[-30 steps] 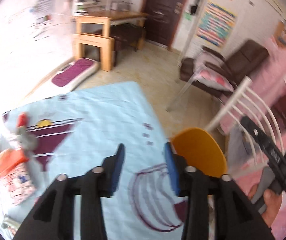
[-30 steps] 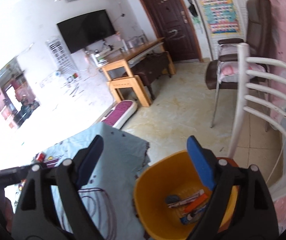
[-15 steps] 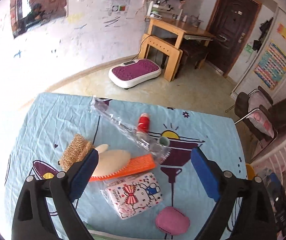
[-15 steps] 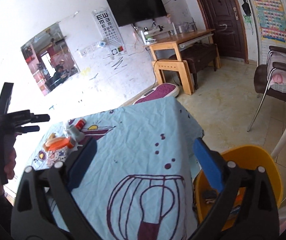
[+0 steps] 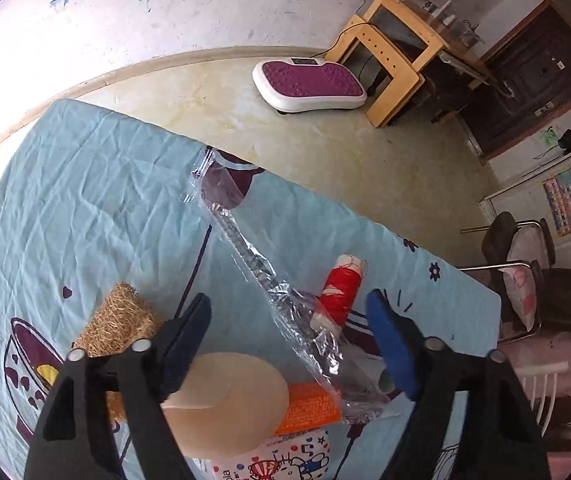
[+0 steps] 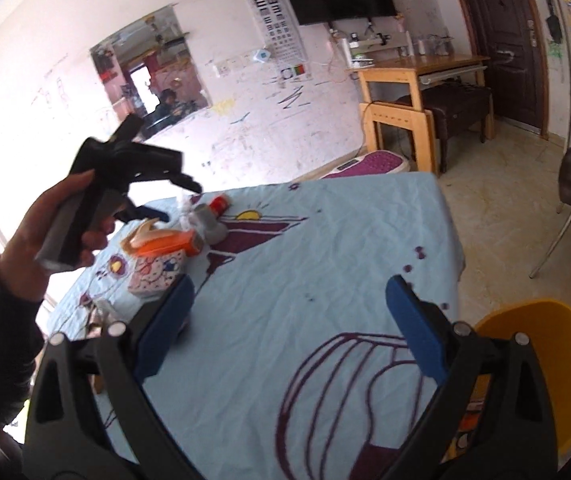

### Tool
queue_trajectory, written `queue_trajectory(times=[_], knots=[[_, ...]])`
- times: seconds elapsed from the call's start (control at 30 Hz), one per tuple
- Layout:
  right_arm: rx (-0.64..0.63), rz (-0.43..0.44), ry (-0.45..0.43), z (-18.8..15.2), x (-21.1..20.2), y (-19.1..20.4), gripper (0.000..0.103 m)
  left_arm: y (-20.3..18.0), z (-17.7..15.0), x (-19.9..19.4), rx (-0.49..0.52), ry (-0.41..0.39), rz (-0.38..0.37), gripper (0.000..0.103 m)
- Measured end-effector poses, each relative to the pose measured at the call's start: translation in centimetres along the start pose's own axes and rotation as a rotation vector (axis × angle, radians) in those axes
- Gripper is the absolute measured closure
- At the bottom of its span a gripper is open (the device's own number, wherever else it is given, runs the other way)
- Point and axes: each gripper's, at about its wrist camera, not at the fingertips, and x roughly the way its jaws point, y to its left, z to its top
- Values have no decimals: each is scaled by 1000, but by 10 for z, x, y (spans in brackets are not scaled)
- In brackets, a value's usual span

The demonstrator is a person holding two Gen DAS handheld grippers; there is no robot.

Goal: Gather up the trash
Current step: 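Move both tools back to the table, left toward the clear plastic wrapper, then grasp the clear plastic wrapper with the left tool while the right grasps the pink felt pad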

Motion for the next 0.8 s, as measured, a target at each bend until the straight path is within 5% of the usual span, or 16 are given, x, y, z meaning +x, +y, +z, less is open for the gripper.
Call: queue_trajectory(times=[0.1,0.23,0.53,0.63,0.8], knots=[[-53,67,27,-5,12,25,10,2,4,11,-11,24,6,54],[-88,112,68,-12,24,42,10,6,4,16,-15,21,-3,89],[-226,124,170,-14,41,84,10,37,-4,-19,-58,-44,-114,92],[-294,70,221,-14,55,101,30,39,-12,-37,-34,-73,-142,92],[-339,39,293,-13,79,118,37,44,-25,-57,-16,-93,-205,92]])
